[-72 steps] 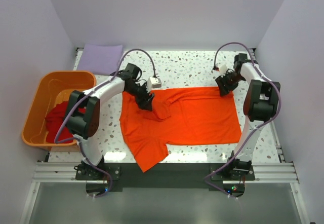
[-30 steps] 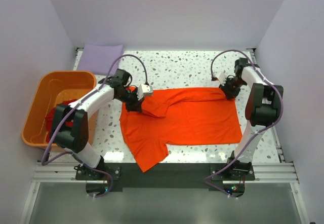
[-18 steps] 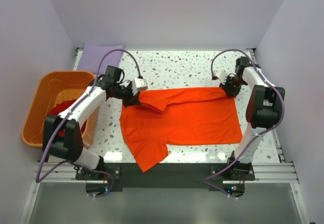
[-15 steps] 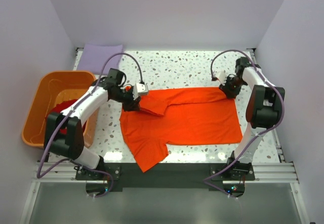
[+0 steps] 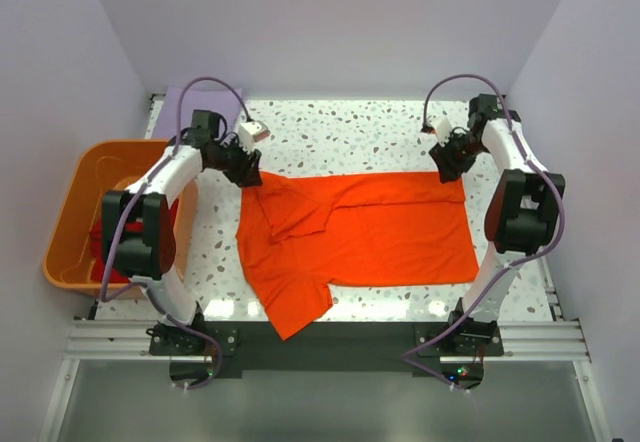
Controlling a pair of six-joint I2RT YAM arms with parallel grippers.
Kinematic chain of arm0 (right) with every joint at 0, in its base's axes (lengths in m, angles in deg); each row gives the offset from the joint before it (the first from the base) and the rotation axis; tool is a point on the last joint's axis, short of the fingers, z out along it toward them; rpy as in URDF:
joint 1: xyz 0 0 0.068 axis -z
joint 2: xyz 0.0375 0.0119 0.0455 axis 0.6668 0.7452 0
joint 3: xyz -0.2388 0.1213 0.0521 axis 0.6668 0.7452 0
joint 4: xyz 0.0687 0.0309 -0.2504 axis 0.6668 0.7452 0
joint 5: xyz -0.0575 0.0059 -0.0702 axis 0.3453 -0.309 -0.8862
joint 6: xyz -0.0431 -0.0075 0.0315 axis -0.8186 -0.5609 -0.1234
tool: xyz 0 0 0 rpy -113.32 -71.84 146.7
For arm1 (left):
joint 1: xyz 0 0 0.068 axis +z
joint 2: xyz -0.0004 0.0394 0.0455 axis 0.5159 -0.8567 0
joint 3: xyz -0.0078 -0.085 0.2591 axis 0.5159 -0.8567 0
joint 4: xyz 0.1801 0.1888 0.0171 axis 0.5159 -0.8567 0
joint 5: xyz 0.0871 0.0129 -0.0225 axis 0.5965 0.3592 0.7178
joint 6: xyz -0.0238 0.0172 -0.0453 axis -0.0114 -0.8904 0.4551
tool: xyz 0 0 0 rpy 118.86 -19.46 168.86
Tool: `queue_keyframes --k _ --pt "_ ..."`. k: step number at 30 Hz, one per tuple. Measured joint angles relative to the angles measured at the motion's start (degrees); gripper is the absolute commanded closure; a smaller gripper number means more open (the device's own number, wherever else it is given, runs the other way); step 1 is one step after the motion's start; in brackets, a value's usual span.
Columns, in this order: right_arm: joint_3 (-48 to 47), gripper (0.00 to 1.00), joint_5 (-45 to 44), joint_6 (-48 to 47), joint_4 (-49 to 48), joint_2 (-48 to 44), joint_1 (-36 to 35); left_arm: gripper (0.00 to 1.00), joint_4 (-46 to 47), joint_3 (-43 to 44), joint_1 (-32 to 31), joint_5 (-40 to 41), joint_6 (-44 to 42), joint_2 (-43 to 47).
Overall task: Fold and stack the t-shirts
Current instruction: Fold the tshirt
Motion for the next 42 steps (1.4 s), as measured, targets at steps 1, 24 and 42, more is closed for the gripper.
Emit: queue_keyframes --k 1,24,42 --pt "-0.1 0.56 -0.1 2.4 -1.0 0.0 -0.3 0.54 2.4 0.3 1.0 1.2 3.3 -0.7" --pt "-1.9 0.67 -13.0 20.0 -12.8 11.3 -6.4 0.60 7.0 9.2 1.7 19.6 7.4 -14.7" --pt "-6.2 0.67 -19.4 22.1 -12.4 14.4 -6.5 0.72 7.1 14.6 0.7 27.1 8.2 -21.3"
